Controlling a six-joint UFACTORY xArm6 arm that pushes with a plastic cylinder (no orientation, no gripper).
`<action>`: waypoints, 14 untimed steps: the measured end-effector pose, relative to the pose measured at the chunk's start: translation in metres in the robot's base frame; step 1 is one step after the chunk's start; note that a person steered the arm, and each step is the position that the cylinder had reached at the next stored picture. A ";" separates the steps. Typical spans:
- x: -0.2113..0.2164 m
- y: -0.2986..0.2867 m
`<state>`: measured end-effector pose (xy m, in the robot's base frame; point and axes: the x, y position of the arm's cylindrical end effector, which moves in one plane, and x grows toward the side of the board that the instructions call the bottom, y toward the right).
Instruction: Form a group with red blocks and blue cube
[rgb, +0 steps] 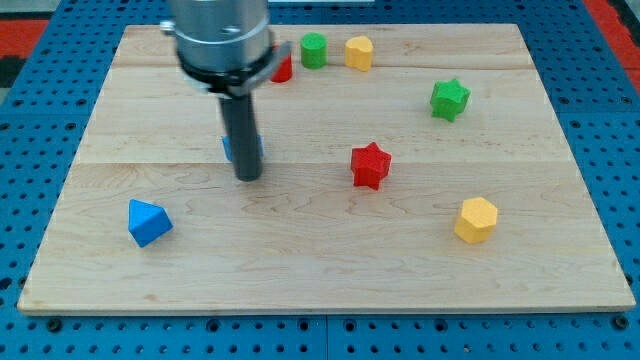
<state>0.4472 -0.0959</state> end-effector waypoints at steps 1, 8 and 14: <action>-0.040 -0.002; 0.012 0.134; 0.015 0.085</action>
<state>0.4621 -0.0110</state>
